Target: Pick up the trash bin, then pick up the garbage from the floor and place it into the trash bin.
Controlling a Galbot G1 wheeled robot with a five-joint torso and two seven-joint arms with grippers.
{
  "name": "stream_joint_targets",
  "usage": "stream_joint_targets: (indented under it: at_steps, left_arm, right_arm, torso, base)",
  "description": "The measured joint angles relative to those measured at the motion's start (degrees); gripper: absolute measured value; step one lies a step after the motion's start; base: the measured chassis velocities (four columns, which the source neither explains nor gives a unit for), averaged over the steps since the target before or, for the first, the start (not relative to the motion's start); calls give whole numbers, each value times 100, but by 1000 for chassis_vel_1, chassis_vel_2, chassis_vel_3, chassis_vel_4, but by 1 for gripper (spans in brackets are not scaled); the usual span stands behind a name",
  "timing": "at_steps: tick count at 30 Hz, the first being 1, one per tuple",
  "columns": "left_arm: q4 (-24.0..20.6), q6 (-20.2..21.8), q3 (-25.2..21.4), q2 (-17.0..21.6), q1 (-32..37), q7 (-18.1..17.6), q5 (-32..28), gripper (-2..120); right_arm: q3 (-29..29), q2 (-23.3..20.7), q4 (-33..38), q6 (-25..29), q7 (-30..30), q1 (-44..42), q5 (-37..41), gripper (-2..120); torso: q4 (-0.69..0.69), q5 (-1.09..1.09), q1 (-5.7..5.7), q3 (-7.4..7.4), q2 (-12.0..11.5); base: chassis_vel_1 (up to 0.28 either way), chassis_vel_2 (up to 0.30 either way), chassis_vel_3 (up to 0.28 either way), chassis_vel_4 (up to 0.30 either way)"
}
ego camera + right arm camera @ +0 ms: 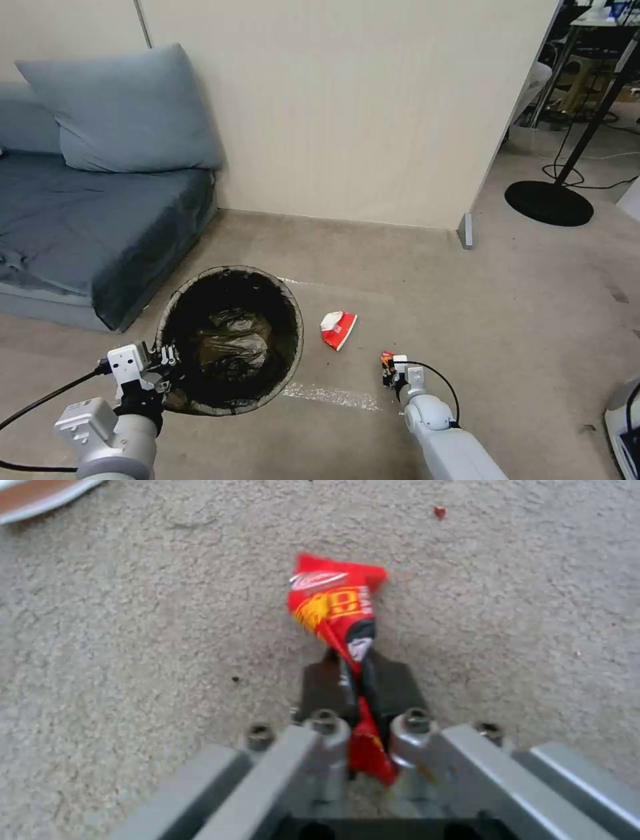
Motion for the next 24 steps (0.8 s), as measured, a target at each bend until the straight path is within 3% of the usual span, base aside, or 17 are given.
stream_joint_targets:
  at_steps: [12, 16, 21, 24]
  left_arm:
    - [0, -28, 4, -25, 1, 2, 8, 3]
    - [0, -28, 9, -16, -3, 2, 11, 3]
    - [0, 86, 10, 40, -6, -38, 11, 3]
    - [0, 163, 10, 60, -9, -63, 2, 3]
  right_arm:
    - [28, -193, 265, 154, 20, -99, -125, 0]
    - [-65, -570, 1090, 244, -58, -302, -249, 0]
    - [-235, -1350, 2739, 30, -226, -708, 106, 0]
    - [-233, -1586, 3254, -58, -310, -827, 263, 0]
  torso:
    - [-2, -1, 0, 0, 0]
    - [-1, 0, 0, 0, 0]
    - [-1, 0, 0, 0, 0]
    - [-2, -1, 0, 0, 0]
  base:
    - [0, 0, 0, 0]
    - [0, 0, 0, 0]
    - [0, 0, 0, 0]
    - [0, 0, 0, 0]
